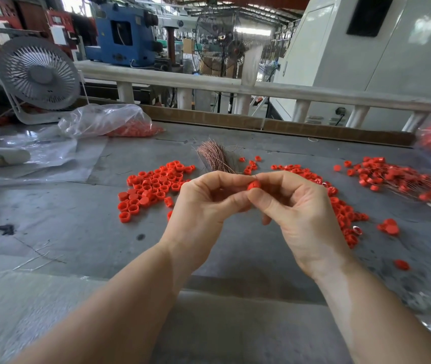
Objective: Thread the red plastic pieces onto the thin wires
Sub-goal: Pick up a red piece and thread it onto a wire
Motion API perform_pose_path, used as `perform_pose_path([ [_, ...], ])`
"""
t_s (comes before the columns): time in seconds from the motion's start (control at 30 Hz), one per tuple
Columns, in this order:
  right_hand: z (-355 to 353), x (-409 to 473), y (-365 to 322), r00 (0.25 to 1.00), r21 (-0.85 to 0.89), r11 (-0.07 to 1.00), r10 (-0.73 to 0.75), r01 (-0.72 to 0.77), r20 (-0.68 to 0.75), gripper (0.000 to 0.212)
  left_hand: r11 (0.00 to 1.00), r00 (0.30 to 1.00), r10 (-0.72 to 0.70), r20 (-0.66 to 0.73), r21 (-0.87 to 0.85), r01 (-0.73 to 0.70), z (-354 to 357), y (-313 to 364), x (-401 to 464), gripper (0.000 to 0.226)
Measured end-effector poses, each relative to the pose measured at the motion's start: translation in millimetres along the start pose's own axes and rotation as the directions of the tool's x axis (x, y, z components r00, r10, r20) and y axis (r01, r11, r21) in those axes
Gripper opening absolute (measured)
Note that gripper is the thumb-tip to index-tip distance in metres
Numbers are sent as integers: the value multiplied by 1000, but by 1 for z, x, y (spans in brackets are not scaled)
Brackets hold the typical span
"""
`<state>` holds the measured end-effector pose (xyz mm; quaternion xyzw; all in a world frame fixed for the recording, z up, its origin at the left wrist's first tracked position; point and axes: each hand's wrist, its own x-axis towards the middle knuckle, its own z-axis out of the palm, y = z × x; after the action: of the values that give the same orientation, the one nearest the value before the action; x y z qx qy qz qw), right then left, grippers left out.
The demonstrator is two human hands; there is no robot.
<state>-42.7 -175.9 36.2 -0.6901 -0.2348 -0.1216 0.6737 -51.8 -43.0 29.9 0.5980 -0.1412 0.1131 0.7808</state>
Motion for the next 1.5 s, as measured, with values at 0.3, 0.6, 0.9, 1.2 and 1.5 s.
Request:
perform_pose_path([
  [0.3, -1, 0, -2, 999, 16, 999, 45, -46, 12, 4, 999, 997, -31, 71, 15, 30, -2, 0, 1, 14],
  [0.6, -1, 1, -1, 986, 85, 983, 164, -162, -15, 14, 996, 994, -92, 52, 24, 91, -2, -1, 1, 18],
  [0.9, -4, 0, 0, 973, 154, 962, 229, -224, -16, 14, 993, 996, -53, 67, 106, 46, -2, 0, 0, 16],
  [1.2, -1, 1, 2, 976, 154, 966, 214, -207, -31, 15, 996, 994, -91, 68, 8, 91, -2, 1, 0, 14],
  [1.5, -1, 1, 4, 978, 32, 979, 204, -202, -38, 21, 991, 997, -49, 64, 126, 41, -1, 0, 0, 23],
])
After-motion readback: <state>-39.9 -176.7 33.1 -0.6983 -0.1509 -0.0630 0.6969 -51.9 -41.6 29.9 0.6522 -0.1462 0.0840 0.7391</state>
